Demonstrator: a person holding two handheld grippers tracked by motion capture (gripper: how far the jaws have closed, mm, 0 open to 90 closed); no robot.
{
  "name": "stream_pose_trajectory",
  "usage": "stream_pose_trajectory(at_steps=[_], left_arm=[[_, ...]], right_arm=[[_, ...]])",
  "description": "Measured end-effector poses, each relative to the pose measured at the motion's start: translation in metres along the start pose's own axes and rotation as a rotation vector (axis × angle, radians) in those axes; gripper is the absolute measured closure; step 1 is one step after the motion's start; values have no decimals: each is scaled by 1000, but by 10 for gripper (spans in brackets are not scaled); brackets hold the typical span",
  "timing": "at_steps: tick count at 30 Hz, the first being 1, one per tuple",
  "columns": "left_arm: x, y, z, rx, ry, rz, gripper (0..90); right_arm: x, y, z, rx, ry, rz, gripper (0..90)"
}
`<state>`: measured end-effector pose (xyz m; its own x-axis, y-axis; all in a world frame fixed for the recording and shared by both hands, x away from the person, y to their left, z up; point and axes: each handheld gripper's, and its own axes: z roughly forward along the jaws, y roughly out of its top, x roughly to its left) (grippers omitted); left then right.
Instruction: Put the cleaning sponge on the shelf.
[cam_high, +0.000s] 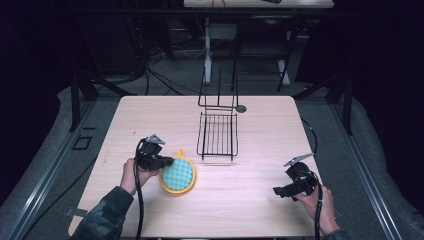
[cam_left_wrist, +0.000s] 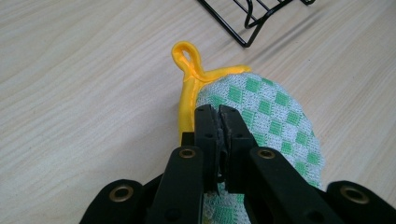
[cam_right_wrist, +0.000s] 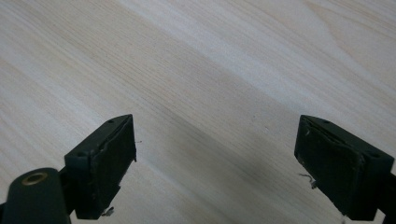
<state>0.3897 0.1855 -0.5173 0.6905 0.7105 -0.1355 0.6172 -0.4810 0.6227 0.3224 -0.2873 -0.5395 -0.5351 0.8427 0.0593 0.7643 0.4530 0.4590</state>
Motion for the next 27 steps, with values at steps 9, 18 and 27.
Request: stream_pose_trajectory(at_steps=[9, 18, 27], left_arm=[[-5, 2, -11, -33, -5, 11, 871], [-8, 5, -20, -62, -14, 14, 872], [-12, 8, -27, -92, -34, 22, 872]], right_arm=[[0, 0, 0, 3, 4, 2, 120], [0, 0, 1, -5, 2, 4, 119], [0, 0, 0, -6, 4, 12, 100]])
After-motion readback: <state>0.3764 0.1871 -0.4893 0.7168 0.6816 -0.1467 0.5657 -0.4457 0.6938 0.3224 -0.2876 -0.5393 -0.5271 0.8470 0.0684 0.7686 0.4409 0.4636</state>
